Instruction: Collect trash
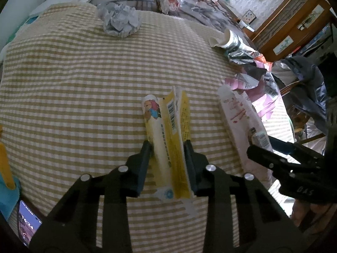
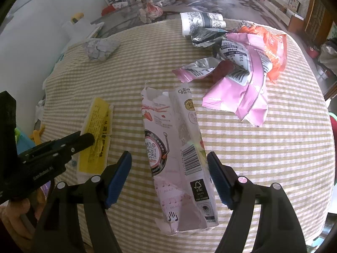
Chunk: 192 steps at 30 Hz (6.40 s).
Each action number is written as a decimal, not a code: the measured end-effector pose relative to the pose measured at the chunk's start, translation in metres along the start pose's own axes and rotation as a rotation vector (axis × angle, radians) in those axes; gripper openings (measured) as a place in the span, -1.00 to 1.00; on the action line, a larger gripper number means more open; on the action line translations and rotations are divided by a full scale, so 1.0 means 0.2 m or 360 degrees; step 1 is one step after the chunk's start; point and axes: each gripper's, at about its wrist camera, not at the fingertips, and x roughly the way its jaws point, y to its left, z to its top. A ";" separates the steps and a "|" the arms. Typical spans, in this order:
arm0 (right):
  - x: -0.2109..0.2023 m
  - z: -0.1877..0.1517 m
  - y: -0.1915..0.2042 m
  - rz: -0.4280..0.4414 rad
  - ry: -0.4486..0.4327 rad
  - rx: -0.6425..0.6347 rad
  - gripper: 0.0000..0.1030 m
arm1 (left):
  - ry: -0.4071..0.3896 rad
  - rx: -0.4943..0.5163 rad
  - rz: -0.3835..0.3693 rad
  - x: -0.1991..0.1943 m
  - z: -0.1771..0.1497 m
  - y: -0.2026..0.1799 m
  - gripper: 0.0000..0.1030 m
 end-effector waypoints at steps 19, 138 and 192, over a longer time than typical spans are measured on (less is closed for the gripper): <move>0.07 0.03 0.00 -0.0020 0.0023 -0.0065 -0.04 | -0.0029 -0.0015 -0.0006 -0.03 0.04 -0.01 -0.45; -0.85 -0.34 -2.12 -0.0136 -0.0539 0.1042 0.25 | 0.0023 0.0748 -0.0332 0.40 0.16 -2.17 0.09; -0.34 -0.08 -0.42 0.0029 -0.0281 0.0487 -0.20 | -0.0150 -0.0222 0.0214 0.22 0.84 0.32 0.22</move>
